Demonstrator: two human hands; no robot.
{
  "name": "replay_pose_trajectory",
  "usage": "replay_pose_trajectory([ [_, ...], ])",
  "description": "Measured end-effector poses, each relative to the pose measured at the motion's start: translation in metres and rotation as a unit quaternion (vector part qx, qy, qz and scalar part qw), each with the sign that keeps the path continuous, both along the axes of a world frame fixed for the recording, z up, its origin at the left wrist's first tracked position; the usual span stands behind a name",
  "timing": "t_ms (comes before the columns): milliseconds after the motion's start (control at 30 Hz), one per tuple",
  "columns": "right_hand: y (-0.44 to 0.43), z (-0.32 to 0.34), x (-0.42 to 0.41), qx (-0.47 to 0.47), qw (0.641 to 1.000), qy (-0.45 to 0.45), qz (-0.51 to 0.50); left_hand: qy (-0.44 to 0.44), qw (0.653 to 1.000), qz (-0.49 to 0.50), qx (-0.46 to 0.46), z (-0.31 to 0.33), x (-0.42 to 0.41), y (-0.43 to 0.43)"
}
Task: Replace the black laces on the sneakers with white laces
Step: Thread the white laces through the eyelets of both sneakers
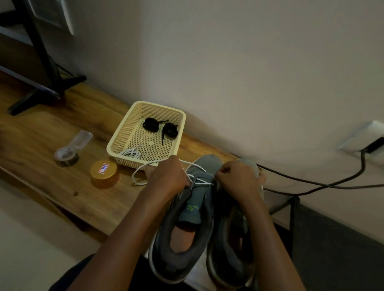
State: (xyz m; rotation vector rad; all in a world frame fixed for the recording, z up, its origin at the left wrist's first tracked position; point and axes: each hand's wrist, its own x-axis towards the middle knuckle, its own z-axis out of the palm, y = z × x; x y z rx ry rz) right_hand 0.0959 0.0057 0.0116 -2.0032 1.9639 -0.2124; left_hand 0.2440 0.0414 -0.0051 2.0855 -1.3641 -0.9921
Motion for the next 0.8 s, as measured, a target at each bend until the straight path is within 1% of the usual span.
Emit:
replay_pose_trajectory([
  [100, -0.015, -0.006, 0.013, -0.014, 1.000, -0.004, 0.026, -0.087, 0.996, -0.010, -0.020, 0.005, -0.002, 0.003],
  [133, -0.020, -0.009, 0.018, -0.017, 0.999, -0.007, 0.042, -0.096, 0.995, -0.015, -0.022, 0.004, -0.002, 0.003],
  [233, -0.029, -0.019, 0.032, -0.017, 0.995, -0.027, 0.090, -0.068, 0.997, -0.036, -0.027, 0.000, -0.002, 0.003],
  [367, -0.026, -0.021, 0.039, -0.032, 0.995, -0.031, 0.091, -0.087, 0.995, -0.022, -0.041, -0.005, -0.006, 0.001],
  [467, -0.025, -0.017, 0.036, -0.032, 0.996, -0.024, 0.080, -0.137, 0.990, -0.029, -0.007, -0.001, -0.013, 0.003],
  [533, -0.026, -0.015, 0.033, -0.037, 0.996, -0.055, 0.063, -0.165, 0.985, -0.050, 0.020, -0.001, -0.016, 0.003],
  [600, -0.027, -0.012, 0.029, -0.040, 0.993, -0.105, 0.044, -0.179, 0.981, -0.062, 0.031, 0.000, -0.019, 0.004],
  [800, -0.018, 0.001, 0.014, -0.035, 0.982, -0.183, 0.021, -0.190, 0.978, -0.069, 0.040, 0.004, -0.021, 0.004],
])
